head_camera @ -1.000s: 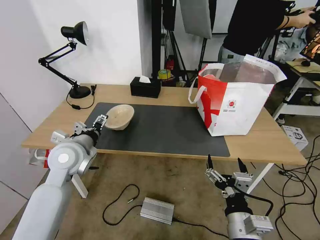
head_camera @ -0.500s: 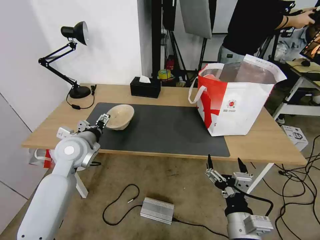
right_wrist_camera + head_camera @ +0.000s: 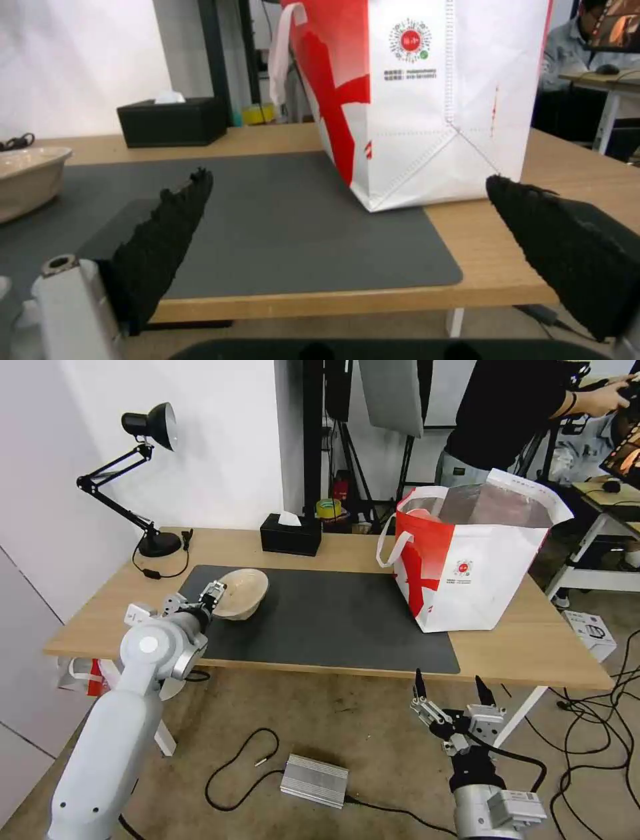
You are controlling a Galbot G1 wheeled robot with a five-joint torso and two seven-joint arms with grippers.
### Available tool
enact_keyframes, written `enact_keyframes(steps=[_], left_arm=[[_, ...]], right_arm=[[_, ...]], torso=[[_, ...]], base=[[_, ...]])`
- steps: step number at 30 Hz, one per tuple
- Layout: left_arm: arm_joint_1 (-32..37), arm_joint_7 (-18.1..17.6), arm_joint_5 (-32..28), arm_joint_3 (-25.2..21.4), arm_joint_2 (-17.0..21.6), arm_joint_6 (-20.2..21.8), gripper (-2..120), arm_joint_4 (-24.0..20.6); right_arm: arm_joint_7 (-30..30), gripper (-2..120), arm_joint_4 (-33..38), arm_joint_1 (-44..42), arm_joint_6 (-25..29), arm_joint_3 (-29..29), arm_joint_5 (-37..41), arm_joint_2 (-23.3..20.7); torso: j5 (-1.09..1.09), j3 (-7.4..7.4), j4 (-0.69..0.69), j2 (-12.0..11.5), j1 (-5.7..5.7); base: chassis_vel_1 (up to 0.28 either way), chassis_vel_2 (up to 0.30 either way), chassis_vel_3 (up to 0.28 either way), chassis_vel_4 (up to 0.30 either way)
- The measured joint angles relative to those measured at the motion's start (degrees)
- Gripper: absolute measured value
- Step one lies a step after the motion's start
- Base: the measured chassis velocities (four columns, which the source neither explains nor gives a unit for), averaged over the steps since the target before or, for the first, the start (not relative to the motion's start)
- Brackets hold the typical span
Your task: Pick up the trash from the table and place it into the takeout bag.
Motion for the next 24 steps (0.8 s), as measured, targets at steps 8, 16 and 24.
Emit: enact_keyframes(steps=[8, 16, 24], left_arm=[[-1.38, -0.33, 0.68, 0.96, -0.72, 0.00, 100, 2.64], [-1.31, -0.34, 1.13, 0.80, -0.69, 0.05, 100, 3.76], [-2.17, -0.33, 1.33, 1.28, -1.09, 0.09, 100, 4.45]], right_arm=[[0.00, 100, 0.00, 0.00, 0.00, 0.00, 0.00, 0.00], [0.00, 100, 0.00, 0.00, 0.00, 0.00, 0.00, 0.00], [0.00, 100, 0.00, 0.00, 0.00, 0.00, 0.00, 0.00]], torso=[[0.00, 0.00, 0.00, 0.00, 0.00], [0.00, 0.00, 0.00, 0.00, 0.00], [0.00, 0.00, 0.00, 0.00, 0.00]], base=[[0.000, 0.000, 0.000, 0.000], [0.000, 0.000, 0.000, 0.000], [0.000, 0.000, 0.000, 0.000]])
